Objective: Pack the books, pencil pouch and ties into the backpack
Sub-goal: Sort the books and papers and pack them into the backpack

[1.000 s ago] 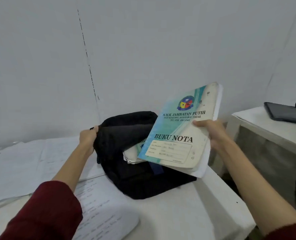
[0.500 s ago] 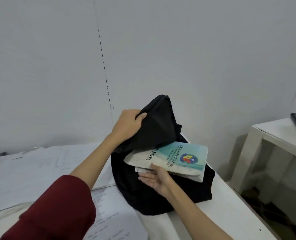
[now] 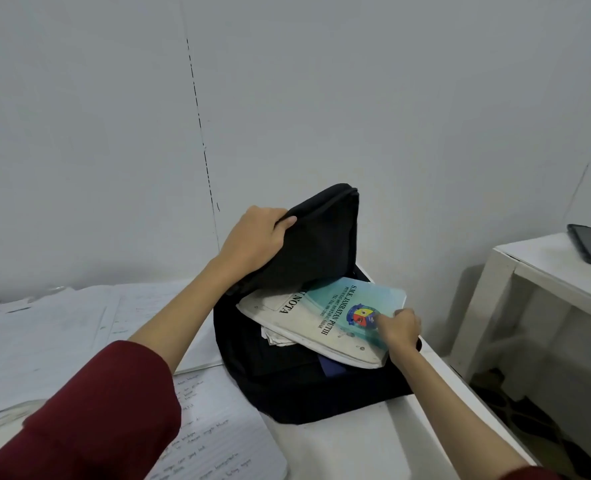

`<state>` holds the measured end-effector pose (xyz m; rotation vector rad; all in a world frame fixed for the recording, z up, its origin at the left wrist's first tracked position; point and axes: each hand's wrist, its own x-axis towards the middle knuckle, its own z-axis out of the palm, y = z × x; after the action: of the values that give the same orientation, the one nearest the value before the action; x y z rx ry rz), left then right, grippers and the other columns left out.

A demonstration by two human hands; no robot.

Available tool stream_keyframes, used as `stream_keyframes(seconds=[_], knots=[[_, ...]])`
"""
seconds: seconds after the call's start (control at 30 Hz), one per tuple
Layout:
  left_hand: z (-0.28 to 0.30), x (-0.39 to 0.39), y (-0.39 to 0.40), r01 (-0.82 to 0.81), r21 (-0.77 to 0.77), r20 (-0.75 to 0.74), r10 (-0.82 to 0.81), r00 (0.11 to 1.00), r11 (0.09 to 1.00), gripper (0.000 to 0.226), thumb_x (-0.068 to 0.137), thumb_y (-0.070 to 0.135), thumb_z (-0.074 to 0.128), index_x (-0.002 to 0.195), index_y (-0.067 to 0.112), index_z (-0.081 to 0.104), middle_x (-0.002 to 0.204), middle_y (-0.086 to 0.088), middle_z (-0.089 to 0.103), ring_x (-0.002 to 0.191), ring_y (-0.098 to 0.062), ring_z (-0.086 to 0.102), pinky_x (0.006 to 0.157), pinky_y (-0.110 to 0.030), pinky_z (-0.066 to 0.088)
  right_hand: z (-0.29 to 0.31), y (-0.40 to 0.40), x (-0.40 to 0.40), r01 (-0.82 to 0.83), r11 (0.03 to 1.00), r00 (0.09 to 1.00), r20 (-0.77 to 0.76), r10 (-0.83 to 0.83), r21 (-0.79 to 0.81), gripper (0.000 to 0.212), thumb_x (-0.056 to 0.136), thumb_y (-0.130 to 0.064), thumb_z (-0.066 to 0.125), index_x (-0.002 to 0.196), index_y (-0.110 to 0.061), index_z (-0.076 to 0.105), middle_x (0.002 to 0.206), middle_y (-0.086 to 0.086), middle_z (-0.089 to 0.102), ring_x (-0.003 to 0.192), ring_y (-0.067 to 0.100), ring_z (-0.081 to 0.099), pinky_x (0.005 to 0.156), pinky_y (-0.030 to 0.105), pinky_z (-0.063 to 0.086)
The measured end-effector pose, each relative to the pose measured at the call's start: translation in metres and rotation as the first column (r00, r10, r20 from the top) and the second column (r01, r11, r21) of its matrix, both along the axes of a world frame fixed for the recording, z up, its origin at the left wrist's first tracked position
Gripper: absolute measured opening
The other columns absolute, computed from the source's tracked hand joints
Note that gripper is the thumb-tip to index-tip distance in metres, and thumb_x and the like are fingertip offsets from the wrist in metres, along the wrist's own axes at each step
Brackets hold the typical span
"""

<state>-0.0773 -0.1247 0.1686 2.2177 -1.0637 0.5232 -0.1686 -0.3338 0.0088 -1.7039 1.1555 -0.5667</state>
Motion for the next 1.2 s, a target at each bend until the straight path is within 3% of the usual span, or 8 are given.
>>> stream_keyframes(seconds=[0.13,0.33,0.47,0.57,0.9,1.07,1.13,1.2], knots=[[0.005,-0.004,-0.001,0.023,0.029,0.091,-0.025,0.996,0.999,0.035,0.099,0.021,0.044,0.065,0.01,0.04,0.051,0.004,0.037,0.051,-0.018,0.037,0.055,-0.03,0.024,0.003,-0.003,0.006,0.146,0.955,0.983,0.073,-0.17,0.258,0.042,0.071,-0.007,0.073,0.107,0.006,0.053,0.117,0.018,0.053,0.104,0.032,0.054,0.066,0.032,0.048],[0.005,-0.001,-0.001,0.018,0.022,0.137,-0.021,0.99,1.0,0.03,0.099,0.022,0.043,0.082,0.004,0.059,0.062,-0.005,0.052,0.058,-0.025,0.047,0.057,-0.03,0.03,0.011,-0.006,0.004,-0.038,0.873,0.975,0.211,-0.075,0.487,0.023,0.081,0.001,0.066,0.099,0.004,0.052,0.09,0.019,0.063,0.064,0.026,0.059,0.063,0.037,0.052],[0.009,0.0,-0.01,0.015,0.001,0.152,-0.015,0.988,1.0,0.031,0.099,0.022,0.044,0.079,0.003,0.059,0.06,-0.004,0.051,0.057,-0.025,0.047,0.056,-0.03,0.029,0.011,0.005,0.001,-0.295,0.703,0.93,0.364,0.056,0.647,0.009,0.094,0.0,0.045,0.103,-0.003,0.047,0.085,0.015,0.06,0.063,0.027,0.064,0.04,0.034,0.053],[0.014,0.002,-0.016,0.015,-0.013,0.137,-0.013,0.99,1.0,0.032,0.099,0.023,0.044,0.079,0.004,0.059,0.057,-0.001,0.048,0.055,-0.023,0.046,0.056,-0.029,0.029,0.007,0.014,0.007,-0.212,0.74,0.917,0.392,-0.075,0.638,0.013,0.094,0.004,0.045,0.106,0.001,0.048,0.08,0.016,0.059,0.064,0.028,0.059,0.032,0.032,0.049],[0.01,0.004,-0.013,0.031,-0.086,0.144,-0.019,0.989,0.996,0.026,0.098,0.022,0.046,0.102,0.007,0.067,0.074,-0.008,0.065,0.071,-0.027,0.056,0.063,-0.028,0.035,-0.015,0.053,0.04,-0.205,0.718,0.828,0.509,-0.235,0.665,0.026,0.096,-0.005,0.048,0.12,-0.012,0.042,0.109,0.015,0.06,0.086,0.031,0.063,0.07,0.045,0.054],[0.007,0.007,-0.011,0.056,-0.092,0.142,-0.043,0.989,0.994,0.024,0.097,0.02,0.047,0.097,0.006,0.068,0.066,0.002,0.052,0.062,-0.019,0.048,0.06,-0.025,0.029,-0.012,0.059,0.033,-0.315,0.859,0.937,0.277,0.214,0.404,0.019,0.091,-0.017,0.057,0.103,-0.003,0.052,0.071,0.016,0.068,0.052,0.027,0.062,0.05,0.032,0.053],[0.005,0.01,-0.009,0.064,-0.099,0.141,-0.05,0.989,0.993,0.023,0.097,0.019,0.048,0.097,0.007,0.068,0.065,0.005,0.05,0.061,-0.013,0.043,0.059,-0.021,0.027,-0.014,0.05,0.019,-0.329,0.943,0.943,-0.065,0.326,-0.049,0.026,0.089,-0.032,0.061,0.078,-0.009,0.055,0.062,0.004,0.06,0.06,0.025,0.059,0.058,0.029,0.047],[0.004,0.012,-0.009,0.065,-0.102,0.142,-0.051,0.989,0.993,0.023,0.097,0.018,0.048,0.098,0.007,0.068,0.066,0.007,0.05,0.06,-0.012,0.043,0.058,-0.018,0.027,-0.013,0.045,0.009,-0.424,0.724,0.905,-0.229,0.358,-0.544,0.027,0.084,-0.043,0.065,0.085,-0.016,0.06,0.084,0.0,0.061,0.087,0.022,0.059,0.067,0.027,0.043]])
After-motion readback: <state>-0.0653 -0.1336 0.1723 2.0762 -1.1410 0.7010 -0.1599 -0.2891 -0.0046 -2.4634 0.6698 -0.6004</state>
